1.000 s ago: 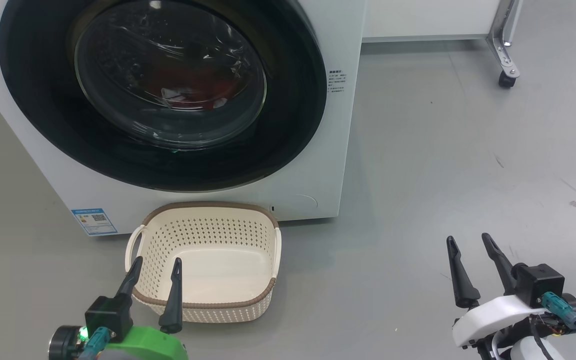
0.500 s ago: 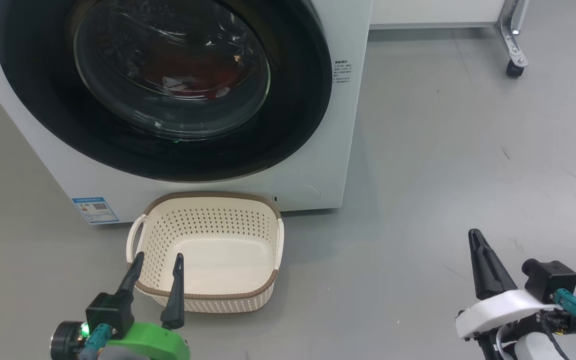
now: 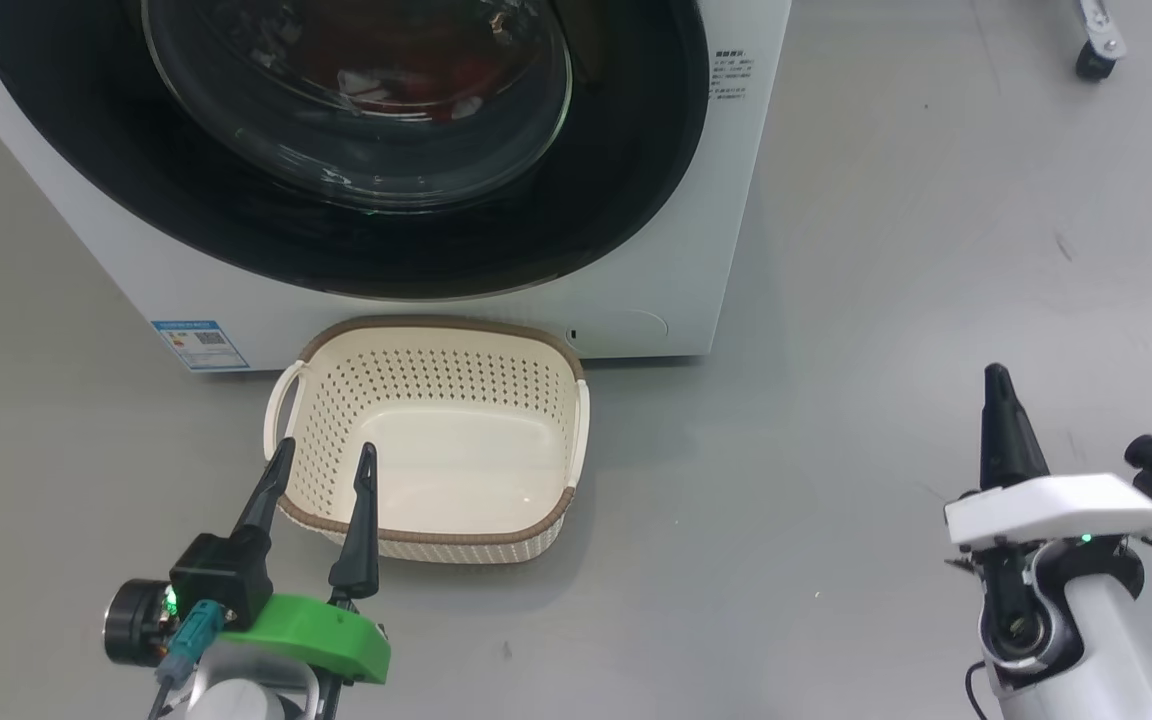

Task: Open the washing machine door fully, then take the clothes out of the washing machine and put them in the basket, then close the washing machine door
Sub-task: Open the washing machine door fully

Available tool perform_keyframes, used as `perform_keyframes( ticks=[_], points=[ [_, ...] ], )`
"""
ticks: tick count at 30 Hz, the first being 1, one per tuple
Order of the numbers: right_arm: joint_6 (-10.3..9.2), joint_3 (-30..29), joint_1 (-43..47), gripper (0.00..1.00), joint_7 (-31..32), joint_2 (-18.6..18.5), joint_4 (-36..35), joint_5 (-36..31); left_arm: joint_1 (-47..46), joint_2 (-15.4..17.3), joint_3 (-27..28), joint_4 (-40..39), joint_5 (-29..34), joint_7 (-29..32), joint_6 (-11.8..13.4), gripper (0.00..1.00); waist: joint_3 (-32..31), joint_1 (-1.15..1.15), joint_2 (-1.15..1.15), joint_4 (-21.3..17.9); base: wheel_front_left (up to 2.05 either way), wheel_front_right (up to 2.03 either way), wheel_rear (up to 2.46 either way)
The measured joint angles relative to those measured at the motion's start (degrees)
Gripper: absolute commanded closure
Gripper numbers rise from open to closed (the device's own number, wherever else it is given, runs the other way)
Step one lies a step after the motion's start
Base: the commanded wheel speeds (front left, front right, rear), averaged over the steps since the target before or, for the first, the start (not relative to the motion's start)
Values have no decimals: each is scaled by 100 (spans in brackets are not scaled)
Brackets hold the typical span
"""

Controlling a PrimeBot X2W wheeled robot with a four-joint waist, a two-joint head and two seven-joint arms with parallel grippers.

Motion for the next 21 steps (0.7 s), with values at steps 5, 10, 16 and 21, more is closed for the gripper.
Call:
perform_keyframes(
  ticks=[5,10,16,21],
  points=[
    [52,-305,-495,100,447,35,-2,1081,-151,-23,-3,-71,26,0,-7,0,248,0,0,103,0,0,0],
    [93,-658,-1030,100,882,34,-2,2030,-260,-88,-37,-77,35,0,-31,0,490,0,0,226,0,0,0],
    [92,-1059,-1762,100,1540,24,7,3140,-472,-154,-93,-121,35,0,-35,0,834,0,0,433,0,0,0],
    [90,-1273,-2367,100,1953,4,31,3702,-606,-207,-176,-136,35,0,-89,0,1096,0,0,592,0,0,0]
  ],
)
